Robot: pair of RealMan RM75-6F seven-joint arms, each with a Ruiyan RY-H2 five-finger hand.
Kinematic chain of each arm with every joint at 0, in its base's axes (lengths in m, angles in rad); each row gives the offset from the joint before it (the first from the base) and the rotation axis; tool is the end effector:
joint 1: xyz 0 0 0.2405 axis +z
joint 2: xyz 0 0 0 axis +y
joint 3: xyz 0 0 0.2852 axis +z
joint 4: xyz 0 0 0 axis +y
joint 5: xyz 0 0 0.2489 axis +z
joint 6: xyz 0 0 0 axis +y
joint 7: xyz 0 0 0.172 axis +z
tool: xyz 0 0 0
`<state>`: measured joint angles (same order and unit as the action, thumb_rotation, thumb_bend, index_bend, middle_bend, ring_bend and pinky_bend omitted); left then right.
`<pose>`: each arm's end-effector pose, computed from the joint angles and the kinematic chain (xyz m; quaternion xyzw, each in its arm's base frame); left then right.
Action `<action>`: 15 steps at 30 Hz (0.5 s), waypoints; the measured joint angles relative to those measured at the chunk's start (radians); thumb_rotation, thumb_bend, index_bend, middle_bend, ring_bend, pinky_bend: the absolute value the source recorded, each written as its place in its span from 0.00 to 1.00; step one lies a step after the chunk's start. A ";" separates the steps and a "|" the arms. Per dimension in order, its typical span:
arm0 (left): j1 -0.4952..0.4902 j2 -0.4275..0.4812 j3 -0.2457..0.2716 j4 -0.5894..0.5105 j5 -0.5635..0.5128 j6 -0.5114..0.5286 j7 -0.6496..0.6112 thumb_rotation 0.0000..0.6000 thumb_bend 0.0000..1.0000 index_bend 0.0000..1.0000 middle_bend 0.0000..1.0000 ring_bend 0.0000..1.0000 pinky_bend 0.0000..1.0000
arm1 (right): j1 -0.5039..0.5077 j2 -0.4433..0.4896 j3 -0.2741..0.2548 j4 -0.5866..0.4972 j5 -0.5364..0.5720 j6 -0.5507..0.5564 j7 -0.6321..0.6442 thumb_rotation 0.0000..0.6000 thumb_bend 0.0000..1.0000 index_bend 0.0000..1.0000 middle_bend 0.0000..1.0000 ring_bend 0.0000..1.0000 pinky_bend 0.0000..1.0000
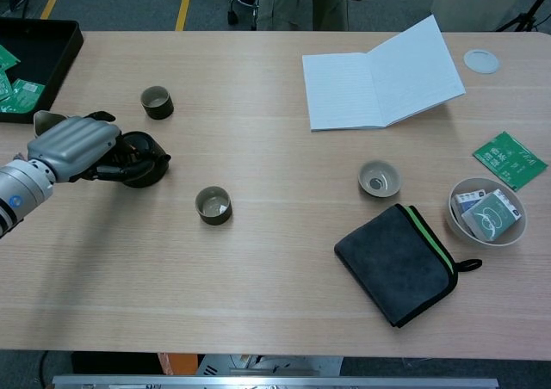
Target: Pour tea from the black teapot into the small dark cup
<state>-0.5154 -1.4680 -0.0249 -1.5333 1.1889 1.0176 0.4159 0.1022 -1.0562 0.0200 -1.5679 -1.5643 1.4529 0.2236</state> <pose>-0.2637 0.3151 -0.0551 -0.7585 -0.3908 -0.2695 0.4464 -0.3607 -0.2141 0.1505 0.6013 -0.4235 0.4163 0.5346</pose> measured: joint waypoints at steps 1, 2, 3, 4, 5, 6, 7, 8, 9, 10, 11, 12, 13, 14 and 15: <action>0.000 -0.002 -0.008 -0.001 -0.007 0.001 -0.015 0.28 0.25 0.83 0.84 0.65 0.10 | 0.000 0.000 0.000 0.001 0.001 0.000 0.001 1.00 0.01 0.32 0.37 0.25 0.18; 0.000 -0.002 -0.015 -0.002 -0.012 0.001 -0.027 0.33 0.25 0.84 0.86 0.66 0.10 | 0.000 -0.001 0.000 0.002 0.002 -0.001 0.001 1.00 0.01 0.32 0.37 0.25 0.18; 0.001 -0.003 -0.023 -0.003 -0.018 0.002 -0.041 0.36 0.25 0.85 0.87 0.68 0.10 | 0.000 -0.001 0.000 0.002 0.002 -0.002 0.001 1.00 0.01 0.32 0.37 0.25 0.18; 0.001 -0.003 -0.035 -0.006 -0.025 0.004 -0.058 0.38 0.25 0.86 0.89 0.70 0.10 | 0.000 -0.001 0.001 0.003 0.003 -0.003 0.002 1.00 0.01 0.32 0.37 0.25 0.18; 0.002 -0.004 -0.044 -0.007 -0.029 0.008 -0.071 0.39 0.25 0.87 0.90 0.70 0.10 | 0.000 -0.002 0.001 0.003 0.003 -0.003 0.002 1.00 0.01 0.32 0.37 0.25 0.18; 0.002 -0.004 -0.053 -0.008 -0.031 0.014 -0.082 0.40 0.25 0.88 0.91 0.72 0.10 | 0.000 -0.002 0.001 0.004 0.003 -0.002 0.002 1.00 0.01 0.32 0.37 0.25 0.18; 0.003 -0.005 -0.062 -0.008 -0.031 0.024 -0.093 0.42 0.25 0.89 0.92 0.72 0.10 | 0.000 -0.003 0.001 0.004 0.002 -0.002 0.003 1.00 0.01 0.32 0.37 0.25 0.18; 0.004 -0.006 -0.068 -0.008 -0.030 0.033 -0.099 0.43 0.25 0.89 0.93 0.73 0.10 | 0.000 -0.003 0.001 0.004 0.002 -0.003 0.002 1.00 0.01 0.32 0.37 0.25 0.18; 0.005 -0.006 -0.074 -0.007 -0.029 0.042 -0.105 0.45 0.25 0.90 0.93 0.73 0.10 | 0.001 -0.002 0.001 0.005 0.001 -0.004 0.002 1.00 0.01 0.32 0.37 0.25 0.18; 0.006 -0.006 -0.083 -0.007 -0.028 0.053 -0.112 0.46 0.25 0.90 0.94 0.74 0.10 | 0.001 -0.002 0.001 0.005 0.000 -0.004 0.002 1.00 0.01 0.32 0.37 0.25 0.18; 0.007 -0.006 -0.089 -0.008 -0.028 0.060 -0.118 0.46 0.25 0.90 0.94 0.74 0.10 | 0.001 -0.002 0.001 0.005 0.000 -0.003 0.002 1.00 0.01 0.32 0.37 0.25 0.18; 0.008 -0.004 -0.094 -0.010 -0.028 0.065 -0.122 0.47 0.25 0.90 0.94 0.74 0.10 | 0.000 -0.002 0.001 0.005 0.000 -0.002 0.002 1.00 0.01 0.32 0.37 0.25 0.18; 0.008 -0.002 -0.097 -0.012 -0.029 0.067 -0.125 0.47 0.25 0.90 0.94 0.74 0.10 | -0.001 -0.002 0.001 0.005 0.000 -0.001 0.003 1.00 0.01 0.32 0.37 0.25 0.18; 0.009 0.001 -0.100 -0.015 -0.031 0.069 -0.127 0.46 0.25 0.90 0.94 0.74 0.10 | -0.001 -0.002 0.001 0.005 0.000 0.000 0.003 1.00 0.01 0.32 0.37 0.25 0.18; 0.009 0.004 -0.103 -0.018 -0.033 0.071 -0.129 0.45 0.25 0.90 0.94 0.74 0.10 | -0.002 -0.002 0.001 0.005 0.000 0.000 0.003 1.00 0.01 0.32 0.37 0.25 0.18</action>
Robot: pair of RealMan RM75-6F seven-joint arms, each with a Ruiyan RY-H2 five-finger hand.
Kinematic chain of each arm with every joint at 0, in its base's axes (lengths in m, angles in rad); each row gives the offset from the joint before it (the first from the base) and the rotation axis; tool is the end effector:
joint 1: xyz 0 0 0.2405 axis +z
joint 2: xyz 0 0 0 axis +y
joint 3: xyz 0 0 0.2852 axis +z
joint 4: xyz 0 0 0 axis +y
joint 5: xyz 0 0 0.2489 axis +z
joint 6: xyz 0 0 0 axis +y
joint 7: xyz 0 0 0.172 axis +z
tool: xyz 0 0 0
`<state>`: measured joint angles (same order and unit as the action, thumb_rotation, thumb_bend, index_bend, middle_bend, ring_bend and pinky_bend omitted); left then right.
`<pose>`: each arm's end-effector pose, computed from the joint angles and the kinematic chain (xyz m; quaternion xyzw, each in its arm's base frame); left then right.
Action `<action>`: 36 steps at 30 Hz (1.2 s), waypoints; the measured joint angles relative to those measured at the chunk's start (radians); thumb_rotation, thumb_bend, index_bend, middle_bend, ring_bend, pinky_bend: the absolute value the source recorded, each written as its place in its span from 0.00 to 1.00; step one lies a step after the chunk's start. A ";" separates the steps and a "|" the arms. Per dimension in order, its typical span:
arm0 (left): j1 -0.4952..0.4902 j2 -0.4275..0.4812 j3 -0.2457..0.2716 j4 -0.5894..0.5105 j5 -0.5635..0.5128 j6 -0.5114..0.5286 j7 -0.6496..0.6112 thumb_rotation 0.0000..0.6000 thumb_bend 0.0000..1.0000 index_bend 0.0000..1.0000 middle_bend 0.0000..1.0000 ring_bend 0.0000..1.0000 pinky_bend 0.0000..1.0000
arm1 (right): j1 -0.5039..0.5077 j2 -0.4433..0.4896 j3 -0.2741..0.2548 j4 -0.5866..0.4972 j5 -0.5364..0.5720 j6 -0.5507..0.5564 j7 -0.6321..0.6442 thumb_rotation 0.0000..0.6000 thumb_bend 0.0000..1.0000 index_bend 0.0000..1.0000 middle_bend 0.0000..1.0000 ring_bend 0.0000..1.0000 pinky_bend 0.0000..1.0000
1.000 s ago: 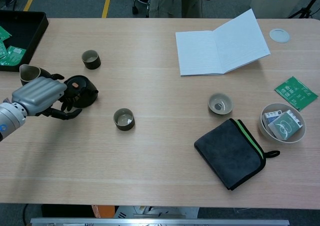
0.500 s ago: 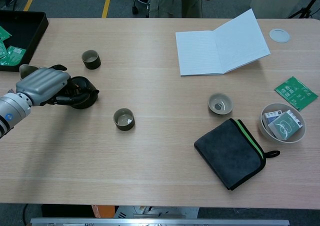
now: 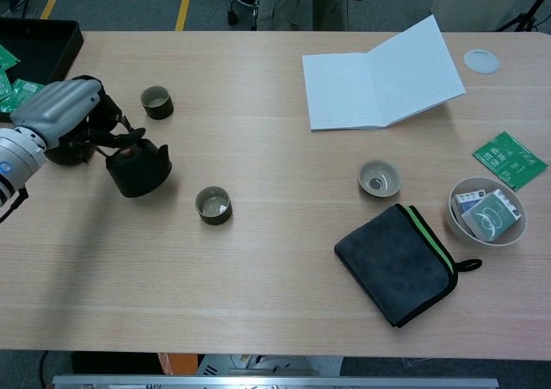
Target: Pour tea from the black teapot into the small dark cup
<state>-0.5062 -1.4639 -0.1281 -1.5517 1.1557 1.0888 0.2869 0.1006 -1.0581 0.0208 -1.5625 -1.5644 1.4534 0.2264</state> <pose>-0.2482 0.3436 -0.0270 -0.6795 -0.4386 -0.3530 0.4704 -0.3620 -0.2138 0.1507 0.6008 -0.4234 0.4161 0.5354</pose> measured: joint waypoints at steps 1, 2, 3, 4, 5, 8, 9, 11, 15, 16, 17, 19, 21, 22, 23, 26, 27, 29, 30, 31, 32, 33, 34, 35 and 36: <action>0.000 0.005 -0.003 -0.004 -0.003 0.002 -0.001 0.42 0.25 0.90 0.94 0.74 0.10 | -0.001 0.000 0.000 0.000 0.000 0.001 0.000 1.00 0.01 0.32 0.37 0.25 0.18; 0.001 0.010 -0.006 -0.007 -0.005 0.004 -0.002 0.41 0.25 0.90 0.94 0.74 0.10 | -0.001 0.000 0.000 0.000 -0.001 0.001 0.000 1.00 0.01 0.32 0.37 0.25 0.18; 0.001 0.014 -0.009 -0.010 -0.007 0.007 -0.002 0.37 0.25 0.90 0.94 0.74 0.10 | -0.001 0.000 -0.001 0.000 -0.002 0.002 0.000 1.00 0.01 0.32 0.37 0.25 0.18; 0.002 0.020 -0.012 -0.016 -0.010 0.011 -0.002 0.33 0.25 0.90 0.94 0.74 0.10 | -0.002 0.000 -0.001 0.000 -0.003 0.003 0.001 1.00 0.01 0.32 0.37 0.25 0.18; 0.002 0.024 -0.015 -0.021 -0.013 0.012 -0.002 0.28 0.25 0.90 0.94 0.74 0.10 | -0.002 -0.001 -0.001 0.000 -0.003 0.003 0.001 1.00 0.01 0.32 0.37 0.25 0.18; 0.004 0.032 -0.021 -0.030 -0.023 0.021 0.003 0.17 0.25 0.91 0.94 0.74 0.10 | -0.001 -0.001 -0.001 0.000 -0.005 0.003 0.001 1.00 0.01 0.32 0.37 0.25 0.18; 0.004 0.032 -0.023 -0.031 -0.026 0.025 0.004 0.13 0.25 0.91 0.94 0.74 0.10 | -0.001 -0.002 -0.001 0.000 -0.006 0.003 0.001 1.00 0.01 0.32 0.37 0.25 0.18; 0.006 0.030 -0.027 -0.031 -0.033 0.036 0.010 0.11 0.25 0.93 0.95 0.75 0.10 | -0.001 -0.002 -0.001 0.000 -0.007 0.005 0.001 1.00 0.01 0.32 0.37 0.25 0.18; 0.010 0.019 -0.036 -0.029 -0.049 0.060 0.027 0.13 0.25 0.96 0.98 0.78 0.10 | -0.003 -0.002 -0.001 0.000 -0.008 0.007 0.002 1.00 0.01 0.32 0.37 0.25 0.18; 0.010 0.015 -0.038 -0.029 -0.053 0.068 0.036 0.17 0.25 0.96 0.99 0.78 0.10 | -0.004 -0.002 -0.001 0.000 -0.008 0.008 0.003 1.00 0.01 0.32 0.37 0.25 0.18; 0.011 0.013 -0.040 -0.028 -0.055 0.075 0.041 0.19 0.25 0.97 0.99 0.79 0.10 | -0.004 -0.001 -0.002 0.000 -0.008 0.009 0.003 1.00 0.01 0.32 0.37 0.25 0.18; 0.012 0.006 -0.045 -0.027 -0.060 0.090 0.054 0.25 0.25 0.98 1.00 0.80 0.10 | -0.006 -0.001 -0.002 0.000 -0.009 0.012 0.004 1.00 0.01 0.32 0.37 0.25 0.18; 0.013 0.002 -0.049 -0.027 -0.063 0.102 0.062 0.34 0.25 0.98 1.00 0.80 0.10 | -0.008 -0.001 -0.002 0.001 -0.009 0.014 0.005 1.00 0.01 0.32 0.37 0.25 0.18; 0.014 0.000 -0.050 -0.028 -0.064 0.107 0.067 0.40 0.25 0.98 1.00 0.81 0.10 | -0.009 -0.001 -0.003 0.001 -0.009 0.015 0.006 1.00 0.01 0.32 0.37 0.25 0.18; 0.014 -0.001 -0.051 -0.028 -0.064 0.110 0.072 0.43 0.25 0.99 1.00 0.81 0.10 | -0.009 -0.001 -0.003 0.002 -0.009 0.016 0.007 1.00 0.01 0.32 0.37 0.25 0.18; 0.015 -0.005 -0.053 -0.030 -0.067 0.123 0.086 0.50 0.26 0.99 1.00 0.81 0.10 | -0.012 -0.001 -0.004 0.004 -0.011 0.019 0.011 1.00 0.01 0.32 0.37 0.25 0.18; 0.015 -0.006 -0.055 -0.030 -0.068 0.127 0.090 0.52 0.27 0.99 1.00 0.81 0.10 | -0.012 -0.001 -0.004 0.005 -0.011 0.020 0.012 1.00 0.01 0.32 0.37 0.25 0.18; 0.016 -0.009 -0.058 -0.031 -0.070 0.134 0.093 0.53 0.28 0.99 1.00 0.81 0.10 | -0.013 -0.002 -0.004 0.007 -0.011 0.021 0.014 1.00 0.01 0.32 0.37 0.25 0.18; 0.016 -0.010 -0.059 -0.030 -0.070 0.137 0.093 0.54 0.28 0.99 1.00 0.81 0.10 | -0.013 -0.002 -0.004 0.007 -0.011 0.021 0.014 1.00 0.01 0.32 0.37 0.25 0.18; 0.017 -0.012 -0.061 -0.030 -0.070 0.140 0.092 0.54 0.28 0.99 1.00 0.81 0.10 | -0.014 -0.002 -0.004 0.008 -0.011 0.021 0.015 1.00 0.01 0.32 0.37 0.25 0.18; 0.017 -0.013 -0.062 -0.029 -0.070 0.141 0.091 0.54 0.28 0.99 1.00 0.81 0.10 | -0.014 -0.002 -0.004 0.008 -0.011 0.022 0.016 1.00 0.01 0.32 0.37 0.25 0.18; 0.018 -0.014 -0.062 -0.028 -0.070 0.143 0.091 0.55 0.28 0.99 1.00 0.82 0.10 | -0.014 -0.002 -0.004 0.009 -0.011 0.022 0.016 1.00 0.01 0.32 0.37 0.25 0.18; 0.018 -0.015 -0.063 -0.027 -0.070 0.145 0.091 0.56 0.29 0.99 1.00 0.82 0.10 | -0.014 -0.002 -0.004 0.009 -0.011 0.022 0.016 1.00 0.01 0.32 0.37 0.25 0.18; 0.018 -0.016 -0.063 -0.027 -0.069 0.146 0.092 0.57 0.31 0.99 1.00 0.82 0.10 | -0.015 -0.002 -0.004 0.009 -0.011 0.022 0.017 1.00 0.01 0.32 0.37 0.25 0.18; 0.019 -0.016 -0.062 -0.026 -0.068 0.147 0.092 0.59 0.32 0.99 1.00 0.82 0.10 | -0.015 -0.002 -0.004 0.009 -0.011 0.022 0.017 1.00 0.01 0.32 0.37 0.25 0.18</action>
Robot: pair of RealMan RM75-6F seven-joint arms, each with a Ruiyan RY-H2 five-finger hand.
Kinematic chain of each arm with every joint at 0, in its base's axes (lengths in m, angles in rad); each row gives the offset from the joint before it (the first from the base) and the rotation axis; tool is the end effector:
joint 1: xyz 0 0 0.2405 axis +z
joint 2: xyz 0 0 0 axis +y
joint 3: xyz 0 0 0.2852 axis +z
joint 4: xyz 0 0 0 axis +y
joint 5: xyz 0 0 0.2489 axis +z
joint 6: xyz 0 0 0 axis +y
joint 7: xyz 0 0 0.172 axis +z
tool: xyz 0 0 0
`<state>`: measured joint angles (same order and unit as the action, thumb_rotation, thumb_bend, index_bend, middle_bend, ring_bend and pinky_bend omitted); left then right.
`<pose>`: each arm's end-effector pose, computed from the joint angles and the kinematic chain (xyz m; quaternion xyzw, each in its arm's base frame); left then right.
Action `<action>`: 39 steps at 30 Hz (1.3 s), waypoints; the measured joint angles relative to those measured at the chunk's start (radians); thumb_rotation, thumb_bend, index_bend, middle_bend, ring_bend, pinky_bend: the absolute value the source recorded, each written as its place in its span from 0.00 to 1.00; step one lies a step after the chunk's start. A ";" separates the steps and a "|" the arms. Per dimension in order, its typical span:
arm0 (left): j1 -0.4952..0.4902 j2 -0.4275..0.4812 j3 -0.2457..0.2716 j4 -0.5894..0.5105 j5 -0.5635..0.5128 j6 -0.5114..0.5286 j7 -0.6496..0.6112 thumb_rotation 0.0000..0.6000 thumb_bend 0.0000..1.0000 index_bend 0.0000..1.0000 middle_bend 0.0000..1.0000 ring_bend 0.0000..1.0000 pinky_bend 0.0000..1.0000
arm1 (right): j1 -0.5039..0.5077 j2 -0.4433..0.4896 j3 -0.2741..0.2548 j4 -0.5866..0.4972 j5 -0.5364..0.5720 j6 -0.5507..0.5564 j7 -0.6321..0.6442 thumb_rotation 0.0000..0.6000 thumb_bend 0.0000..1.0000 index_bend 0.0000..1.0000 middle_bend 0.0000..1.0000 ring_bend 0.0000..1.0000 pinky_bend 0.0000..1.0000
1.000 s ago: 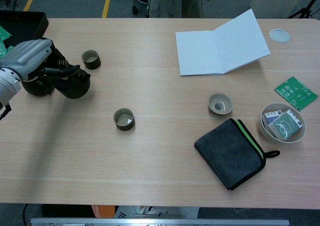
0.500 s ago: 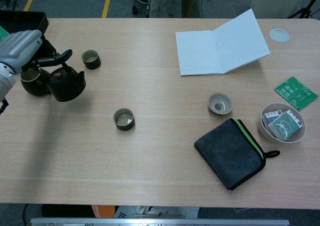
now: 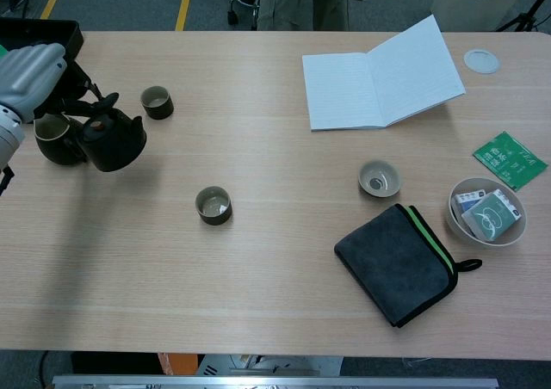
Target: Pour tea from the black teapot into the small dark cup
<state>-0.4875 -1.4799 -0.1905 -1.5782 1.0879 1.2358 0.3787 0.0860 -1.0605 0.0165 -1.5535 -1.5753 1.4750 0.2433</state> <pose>-0.2439 0.3548 0.0009 -0.6220 -0.4204 -0.3792 0.5409 -0.3639 -0.2076 0.1526 0.5964 -0.4237 0.4219 0.5355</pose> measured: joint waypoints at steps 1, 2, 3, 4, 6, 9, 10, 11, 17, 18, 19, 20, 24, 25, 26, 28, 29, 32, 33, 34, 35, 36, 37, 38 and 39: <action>0.001 0.000 0.000 0.000 0.002 0.002 0.000 0.59 0.34 0.99 1.00 0.82 0.10 | 0.000 0.000 0.000 0.000 0.000 0.000 0.000 1.00 0.01 0.32 0.37 0.25 0.18; 0.001 0.000 0.001 0.000 0.004 0.002 -0.001 0.60 0.34 0.99 1.00 0.82 0.10 | 0.000 0.000 0.000 0.000 -0.001 0.000 0.000 1.00 0.01 0.32 0.37 0.25 0.18; 0.001 0.000 0.001 -0.002 0.005 0.002 -0.002 0.60 0.34 0.99 1.00 0.82 0.10 | 0.000 -0.001 0.000 0.001 0.000 0.000 0.000 1.00 0.01 0.32 0.37 0.25 0.18; 0.002 0.001 0.002 -0.004 0.007 0.003 -0.004 0.60 0.34 0.99 1.00 0.82 0.10 | 0.000 -0.001 0.000 0.001 0.000 -0.001 0.000 1.00 0.01 0.32 0.37 0.25 0.18; 0.002 0.003 0.005 -0.006 0.014 0.004 -0.001 0.59 0.34 0.99 1.00 0.81 0.10 | 0.000 -0.001 0.000 0.001 0.001 -0.003 0.000 1.00 0.01 0.32 0.37 0.25 0.18; 0.003 0.008 0.012 -0.018 0.025 0.005 0.001 0.59 0.34 0.99 1.00 0.81 0.10 | 0.001 -0.001 0.000 0.002 0.000 -0.003 0.000 1.00 0.01 0.32 0.37 0.25 0.18; 0.004 0.012 0.015 -0.026 0.030 0.005 0.001 0.60 0.34 0.99 1.00 0.81 0.10 | 0.001 -0.001 0.000 0.002 0.000 -0.004 0.000 1.00 0.01 0.32 0.37 0.25 0.18; 0.005 0.015 0.018 -0.032 0.035 0.005 0.003 0.61 0.34 0.99 1.00 0.81 0.10 | 0.001 -0.002 0.000 0.002 0.000 -0.004 0.000 1.00 0.01 0.32 0.37 0.25 0.18; 0.009 0.032 0.040 -0.081 0.073 0.009 0.013 0.72 0.34 0.98 1.00 0.80 0.10 | 0.002 -0.004 0.000 0.003 -0.002 -0.006 0.000 1.00 0.01 0.32 0.37 0.25 0.18; 0.010 0.034 0.044 -0.088 0.079 0.010 0.016 0.77 0.34 0.98 1.00 0.80 0.10 | 0.002 -0.004 0.000 0.003 -0.002 -0.005 0.000 1.00 0.01 0.32 0.37 0.25 0.18; 0.011 0.036 0.048 -0.097 0.085 0.011 0.019 0.81 0.34 0.98 1.00 0.80 0.10 | 0.001 -0.004 0.000 0.003 -0.001 -0.005 0.001 1.00 0.01 0.32 0.37 0.25 0.18; 0.012 0.038 0.052 -0.104 0.090 0.012 0.020 0.80 0.34 0.98 1.00 0.80 0.10 | 0.001 -0.004 0.000 0.003 -0.001 -0.004 0.001 1.00 0.01 0.32 0.37 0.25 0.18; 0.016 0.044 0.068 -0.128 0.108 0.012 0.028 0.85 0.34 0.97 1.00 0.80 0.10 | 0.000 -0.004 -0.001 0.004 -0.001 -0.004 0.001 1.00 0.01 0.32 0.37 0.25 0.18; 0.017 0.046 0.073 -0.134 0.112 0.011 0.030 0.85 0.34 0.97 1.00 0.80 0.10 | -0.001 -0.004 -0.001 0.005 -0.001 -0.003 0.002 1.00 0.01 0.32 0.37 0.25 0.18; 0.018 0.047 0.075 -0.138 0.114 0.011 0.032 0.86 0.34 0.97 0.99 0.80 0.10 | -0.001 -0.004 -0.001 0.005 -0.001 -0.003 0.003 1.00 0.01 0.32 0.37 0.25 0.18; 0.020 0.049 0.079 -0.148 0.120 0.012 0.034 0.85 0.34 0.97 0.99 0.80 0.10 | -0.001 -0.004 -0.002 0.006 -0.002 -0.003 0.004 1.00 0.01 0.32 0.37 0.25 0.18; 0.021 0.049 0.080 -0.153 0.122 0.013 0.036 0.85 0.34 0.97 0.99 0.80 0.10 | -0.002 -0.004 -0.002 0.007 -0.002 -0.002 0.004 1.00 0.01 0.32 0.37 0.25 0.18; 0.024 0.051 0.085 -0.168 0.128 0.017 0.042 0.84 0.34 0.97 0.99 0.80 0.10 | -0.001 -0.006 -0.002 0.009 -0.001 -0.005 0.007 1.00 0.01 0.32 0.37 0.25 0.18; 0.025 0.052 0.086 -0.173 0.130 0.018 0.044 0.84 0.34 0.97 0.99 0.80 0.10 | -0.001 -0.007 -0.003 0.010 -0.001 -0.005 0.007 1.00 0.01 0.32 0.37 0.25 0.18; 0.026 0.052 0.089 -0.179 0.133 0.019 0.048 0.84 0.34 0.97 0.99 0.80 0.10 | -0.001 -0.008 -0.003 0.012 -0.001 -0.006 0.009 1.00 0.01 0.32 0.37 0.25 0.18; 0.026 0.051 0.090 -0.183 0.134 0.019 0.050 0.84 0.34 0.97 0.99 0.80 0.10 | -0.001 -0.008 -0.003 0.012 -0.001 -0.006 0.010 1.00 0.01 0.32 0.37 0.25 0.18; 0.027 0.051 0.092 -0.187 0.136 0.020 0.052 0.84 0.34 0.97 0.99 0.80 0.10 | -0.001 -0.009 -0.002 0.013 -0.001 -0.006 0.011 1.00 0.01 0.32 0.37 0.25 0.18; 0.028 0.050 0.095 -0.194 0.138 0.020 0.056 0.84 0.34 0.97 0.99 0.80 0.10 | -0.001 -0.009 -0.003 0.015 -0.001 -0.006 0.012 1.00 0.01 0.32 0.37 0.25 0.18; 0.028 0.049 0.097 -0.198 0.140 0.020 0.060 0.84 0.34 0.97 0.99 0.80 0.10 | -0.001 -0.010 -0.003 0.016 -0.001 -0.006 0.013 1.00 0.01 0.32 0.37 0.25 0.18; 0.029 0.048 0.099 -0.203 0.142 0.021 0.065 0.84 0.34 0.96 0.99 0.80 0.10 | -0.001 -0.010 -0.003 0.017 -0.001 -0.006 0.013 1.00 0.01 0.32 0.37 0.25 0.18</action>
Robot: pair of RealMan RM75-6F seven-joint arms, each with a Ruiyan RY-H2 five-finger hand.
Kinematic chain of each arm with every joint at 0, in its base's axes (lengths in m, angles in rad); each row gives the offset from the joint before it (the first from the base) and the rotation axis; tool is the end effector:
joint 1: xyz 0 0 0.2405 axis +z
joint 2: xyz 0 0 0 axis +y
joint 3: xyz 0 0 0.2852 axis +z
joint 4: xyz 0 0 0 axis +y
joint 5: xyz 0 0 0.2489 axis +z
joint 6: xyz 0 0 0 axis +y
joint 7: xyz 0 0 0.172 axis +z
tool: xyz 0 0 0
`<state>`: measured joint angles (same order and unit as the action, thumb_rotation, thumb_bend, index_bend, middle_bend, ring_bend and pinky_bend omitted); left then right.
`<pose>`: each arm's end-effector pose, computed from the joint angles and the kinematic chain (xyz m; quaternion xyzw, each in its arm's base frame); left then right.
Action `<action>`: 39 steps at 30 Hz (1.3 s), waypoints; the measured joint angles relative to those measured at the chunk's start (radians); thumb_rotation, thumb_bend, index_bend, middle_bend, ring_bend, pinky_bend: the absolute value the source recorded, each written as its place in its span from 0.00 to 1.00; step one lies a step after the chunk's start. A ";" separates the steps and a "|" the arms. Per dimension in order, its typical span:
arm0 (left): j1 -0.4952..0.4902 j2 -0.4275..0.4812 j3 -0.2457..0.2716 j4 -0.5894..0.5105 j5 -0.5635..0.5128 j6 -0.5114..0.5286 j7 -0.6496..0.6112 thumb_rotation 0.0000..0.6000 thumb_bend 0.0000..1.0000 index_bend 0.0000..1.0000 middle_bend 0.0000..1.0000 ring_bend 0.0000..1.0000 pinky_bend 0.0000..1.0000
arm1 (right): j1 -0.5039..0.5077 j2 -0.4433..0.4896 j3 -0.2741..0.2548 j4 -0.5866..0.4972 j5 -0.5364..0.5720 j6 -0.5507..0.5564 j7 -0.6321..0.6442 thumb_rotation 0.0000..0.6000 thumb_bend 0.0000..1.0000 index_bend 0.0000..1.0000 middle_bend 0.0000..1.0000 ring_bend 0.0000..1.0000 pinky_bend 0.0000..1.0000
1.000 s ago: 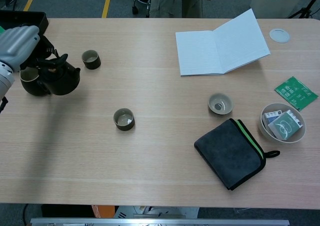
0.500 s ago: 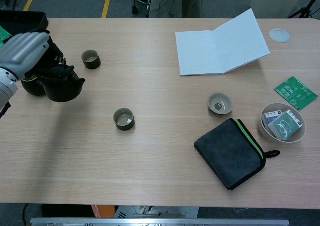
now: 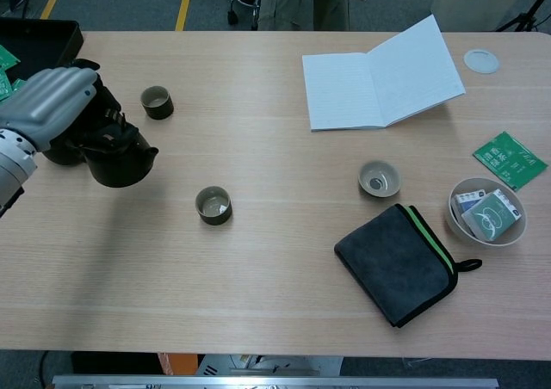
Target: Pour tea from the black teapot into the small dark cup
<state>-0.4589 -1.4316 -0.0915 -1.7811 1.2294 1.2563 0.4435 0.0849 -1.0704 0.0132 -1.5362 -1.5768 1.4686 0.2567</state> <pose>-0.2006 0.3016 -0.0099 -0.6806 -0.4014 -0.3921 0.4711 -0.3679 -0.2065 0.1496 0.5965 -0.4287 0.4199 0.5329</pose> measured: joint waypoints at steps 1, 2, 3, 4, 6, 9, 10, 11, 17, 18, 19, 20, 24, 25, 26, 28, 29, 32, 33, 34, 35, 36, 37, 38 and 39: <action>0.001 -0.001 0.003 -0.007 0.004 0.001 0.006 0.84 0.34 0.96 0.99 0.80 0.10 | 0.000 0.000 0.000 0.002 0.000 0.000 0.001 1.00 0.01 0.32 0.37 0.25 0.18; 0.001 -0.003 0.006 -0.013 0.007 0.002 0.010 0.84 0.34 0.96 0.99 0.80 0.10 | 0.000 -0.001 0.000 0.003 0.000 -0.001 0.002 1.00 0.01 0.32 0.37 0.25 0.18; 0.002 -0.004 0.010 -0.019 0.011 0.002 0.014 0.84 0.34 0.96 0.99 0.80 0.10 | 0.000 -0.001 -0.001 0.003 0.000 0.000 0.003 1.00 0.01 0.32 0.37 0.25 0.18; 0.003 -0.006 0.015 -0.026 0.017 0.003 0.020 0.84 0.34 0.96 0.99 0.80 0.10 | -0.001 -0.001 -0.001 0.005 0.000 0.000 0.005 1.00 0.01 0.32 0.37 0.25 0.18; 0.004 -0.011 0.022 -0.035 0.027 0.004 0.027 0.84 0.34 0.96 0.99 0.80 0.10 | -0.001 -0.002 -0.001 0.007 -0.001 0.000 0.007 1.00 0.01 0.32 0.37 0.25 0.18; 0.003 -0.022 0.030 -0.042 0.040 0.002 0.042 0.84 0.34 0.96 0.99 0.80 0.10 | -0.001 -0.003 -0.002 0.010 -0.002 0.000 0.010 1.00 0.01 0.32 0.37 0.25 0.18; 0.002 -0.028 0.032 -0.043 0.045 0.001 0.047 0.83 0.34 0.96 0.99 0.80 0.10 | -0.002 -0.003 -0.002 0.011 -0.002 0.001 0.011 1.00 0.01 0.32 0.37 0.25 0.18; 0.001 -0.033 0.034 -0.043 0.049 0.000 0.051 0.84 0.34 0.96 0.99 0.80 0.10 | -0.002 -0.003 -0.003 0.012 -0.002 0.001 0.012 1.00 0.01 0.32 0.37 0.25 0.18; -0.009 -0.069 0.040 -0.035 0.068 -0.008 0.076 0.84 0.34 0.96 0.99 0.80 0.10 | -0.006 -0.003 -0.003 0.018 0.002 0.004 0.019 1.00 0.01 0.32 0.37 0.25 0.18; -0.011 -0.075 0.040 -0.031 0.071 -0.009 0.080 0.84 0.34 0.96 0.99 0.80 0.10 | -0.007 -0.002 -0.003 0.019 0.002 0.005 0.020 1.00 0.01 0.32 0.37 0.25 0.18; -0.013 -0.084 0.040 -0.027 0.074 -0.011 0.084 0.84 0.34 0.96 0.99 0.80 0.10 | -0.008 -0.002 -0.003 0.021 0.003 0.005 0.021 1.00 0.01 0.32 0.37 0.25 0.18; -0.015 -0.091 0.039 -0.023 0.077 -0.012 0.087 0.84 0.34 0.96 0.99 0.80 0.10 | -0.008 -0.002 -0.003 0.021 0.004 0.005 0.022 1.00 0.01 0.32 0.37 0.25 0.18; -0.023 -0.120 0.039 -0.005 0.091 -0.017 0.098 0.84 0.34 0.96 0.99 0.80 0.10 | -0.011 -0.002 -0.002 0.025 0.007 0.008 0.026 1.00 0.01 0.32 0.37 0.25 0.18; -0.026 -0.127 0.040 0.002 0.096 -0.019 0.102 0.84 0.34 0.96 0.99 0.80 0.10 | -0.012 -0.002 -0.002 0.027 0.007 0.008 0.026 1.00 0.01 0.32 0.37 0.25 0.18; -0.027 -0.133 0.040 0.008 0.100 -0.020 0.106 0.84 0.34 0.96 0.99 0.80 0.10 | -0.012 -0.002 -0.002 0.028 0.007 0.008 0.027 1.00 0.01 0.32 0.37 0.25 0.18; -0.030 -0.147 0.042 0.022 0.109 -0.020 0.115 0.84 0.34 0.96 0.99 0.80 0.10 | -0.013 -0.002 -0.002 0.029 0.009 0.008 0.028 1.00 0.01 0.32 0.37 0.25 0.18; -0.031 -0.152 0.043 0.028 0.113 -0.020 0.118 0.84 0.34 0.96 0.99 0.80 0.10 | -0.014 -0.002 -0.002 0.029 0.009 0.008 0.028 1.00 0.01 0.32 0.37 0.25 0.18; -0.033 -0.169 0.045 0.048 0.125 -0.020 0.127 0.84 0.34 0.96 0.99 0.80 0.10 | -0.015 -0.002 -0.002 0.031 0.011 0.007 0.028 1.00 0.01 0.32 0.37 0.25 0.18; -0.034 -0.174 0.046 0.054 0.128 -0.019 0.129 0.84 0.34 0.96 0.99 0.80 0.10 | -0.015 -0.002 -0.002 0.031 0.011 0.007 0.028 1.00 0.01 0.32 0.37 0.25 0.18; -0.034 -0.181 0.047 0.062 0.132 -0.019 0.131 0.84 0.34 0.96 0.99 0.80 0.10 | -0.015 -0.002 -0.003 0.031 0.012 0.006 0.027 1.00 0.01 0.32 0.37 0.25 0.18; -0.035 -0.185 0.047 0.067 0.136 -0.018 0.133 0.85 0.34 0.96 0.99 0.80 0.10 | -0.015 -0.002 -0.002 0.031 0.012 0.006 0.027 1.00 0.01 0.32 0.37 0.25 0.18; -0.035 -0.188 0.048 0.073 0.141 -0.017 0.135 0.85 0.34 0.96 0.99 0.80 0.10 | -0.015 -0.003 -0.002 0.032 0.012 0.006 0.027 1.00 0.01 0.32 0.37 0.25 0.18; -0.036 -0.194 0.049 0.082 0.146 -0.016 0.137 0.86 0.34 0.96 0.99 0.80 0.10 | -0.015 -0.003 -0.002 0.032 0.013 0.006 0.027 1.00 0.01 0.32 0.37 0.25 0.18; -0.036 -0.198 0.050 0.088 0.150 -0.016 0.139 0.86 0.34 0.96 0.99 0.80 0.10 | -0.015 -0.003 -0.002 0.032 0.013 0.005 0.026 1.00 0.01 0.32 0.37 0.25 0.18; -0.037 -0.202 0.050 0.093 0.153 -0.016 0.140 0.87 0.34 0.96 0.99 0.80 0.10 | -0.015 -0.003 -0.002 0.031 0.014 0.005 0.026 1.00 0.01 0.32 0.37 0.25 0.18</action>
<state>-0.4956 -1.6333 -0.0412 -1.6878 1.3825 1.2405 0.5835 0.0694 -1.0730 0.0116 -1.5047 -1.5629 1.4735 0.2825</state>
